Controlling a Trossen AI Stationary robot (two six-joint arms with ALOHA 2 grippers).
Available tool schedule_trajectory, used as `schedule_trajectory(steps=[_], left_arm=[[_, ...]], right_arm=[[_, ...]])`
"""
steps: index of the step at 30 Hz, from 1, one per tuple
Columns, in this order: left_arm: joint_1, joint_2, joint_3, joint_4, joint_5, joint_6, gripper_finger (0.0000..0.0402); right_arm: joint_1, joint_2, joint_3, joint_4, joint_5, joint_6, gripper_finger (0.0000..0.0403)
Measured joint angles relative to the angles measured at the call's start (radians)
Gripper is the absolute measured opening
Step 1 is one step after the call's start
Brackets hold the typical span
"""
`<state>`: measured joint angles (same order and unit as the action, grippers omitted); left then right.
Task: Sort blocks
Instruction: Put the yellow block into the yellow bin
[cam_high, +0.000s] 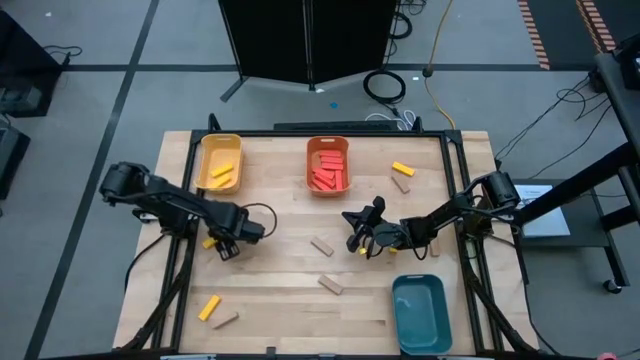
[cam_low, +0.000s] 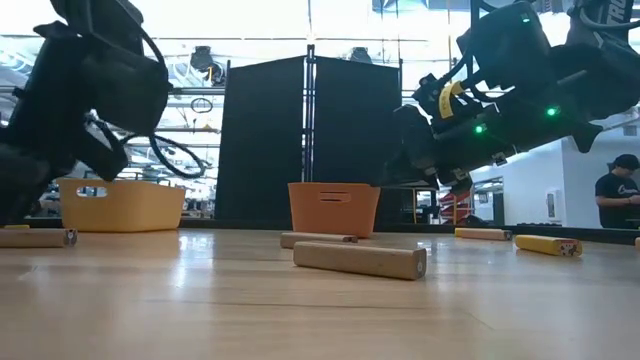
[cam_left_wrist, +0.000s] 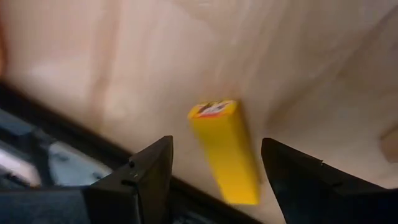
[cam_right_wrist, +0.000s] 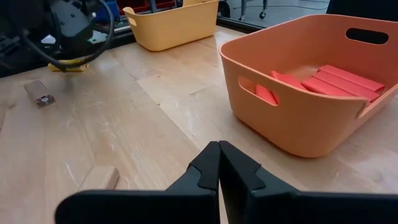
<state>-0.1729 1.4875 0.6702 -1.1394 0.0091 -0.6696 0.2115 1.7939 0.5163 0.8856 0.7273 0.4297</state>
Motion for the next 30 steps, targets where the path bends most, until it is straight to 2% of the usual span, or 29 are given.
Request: schedule_trajectory(steps=[6,12,16,24,30], left_arm=[[0.026,0.028,-0.034,0.074,0.066,0.064,0.0241],[0.055,0.013,-0.038,0.084,0.078,0.127,0.0237],[0.062,0.014,-0.038,0.087,0.090,0.136,0.0199],[0.061,0.014,-0.026,0.080,0.085,0.135,0.0076],[0.062,0.016,0.033,0.083,0.050,0.171,0.0074]], right_arm=[[0.000,0.000,0.000,0.000,0.000,0.000,0.0000],[0.000,0.000,0.000,0.000,-0.019,0.000,0.0000],[0.000,0.000,0.000,-0.001,-0.021,-0.001,0.0000],[0.000,0.000,0.000,-0.002,-0.022,-0.001,0.0000],[0.000,0.000,0.000,-0.001,-0.022,-0.001,0.0000]])
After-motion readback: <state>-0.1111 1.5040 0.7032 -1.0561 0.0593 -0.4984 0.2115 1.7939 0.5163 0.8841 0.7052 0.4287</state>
